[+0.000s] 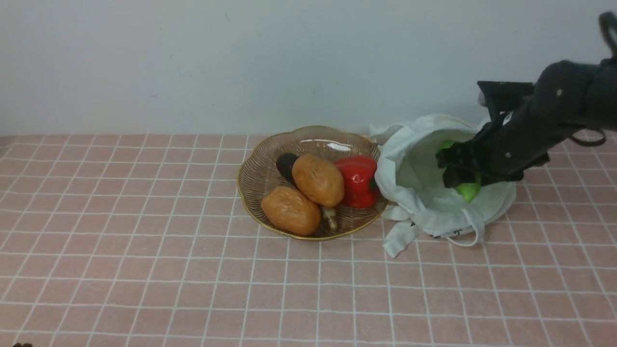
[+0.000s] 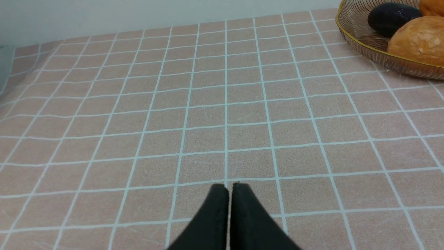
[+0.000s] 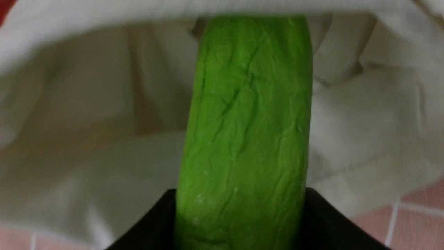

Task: Take vegetables from bag on pink coffee tablecloth place on plate.
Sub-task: 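Take the green vegetable out of the bag and place it on the plate with the right gripper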

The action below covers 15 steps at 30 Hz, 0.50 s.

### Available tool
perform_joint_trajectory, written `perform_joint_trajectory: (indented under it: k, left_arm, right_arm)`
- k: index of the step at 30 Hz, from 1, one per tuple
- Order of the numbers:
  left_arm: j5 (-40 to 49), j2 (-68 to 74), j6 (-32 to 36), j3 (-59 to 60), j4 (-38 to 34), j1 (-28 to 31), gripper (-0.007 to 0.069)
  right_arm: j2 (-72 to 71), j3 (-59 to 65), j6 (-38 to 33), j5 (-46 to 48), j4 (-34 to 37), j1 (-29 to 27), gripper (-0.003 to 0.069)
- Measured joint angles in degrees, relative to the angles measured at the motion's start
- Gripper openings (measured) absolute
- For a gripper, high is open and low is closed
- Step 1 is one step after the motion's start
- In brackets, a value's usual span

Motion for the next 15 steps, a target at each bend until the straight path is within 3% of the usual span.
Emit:
perform_joint_trajectory:
  k: [6,10,15]
  left_arm:
    - [0.0,0.0,0.0,0.0,0.0,0.0,-0.0004]
    - [0.0,0.0,0.03,0.0,0.0,0.0,-0.0004]
    - [0.0,0.0,0.03,0.0,0.0,0.0,-0.0004]
  right_arm:
    - [-11.4,0.05,-0.94,11.61,2.61,0.38,0.0374]
    - [-16.63,0.05,-4.17,10.85,6.64,2.65,0.0374]
    - [-18.18,0.05,-13.42,6.47,15.11,10.84,0.0374]
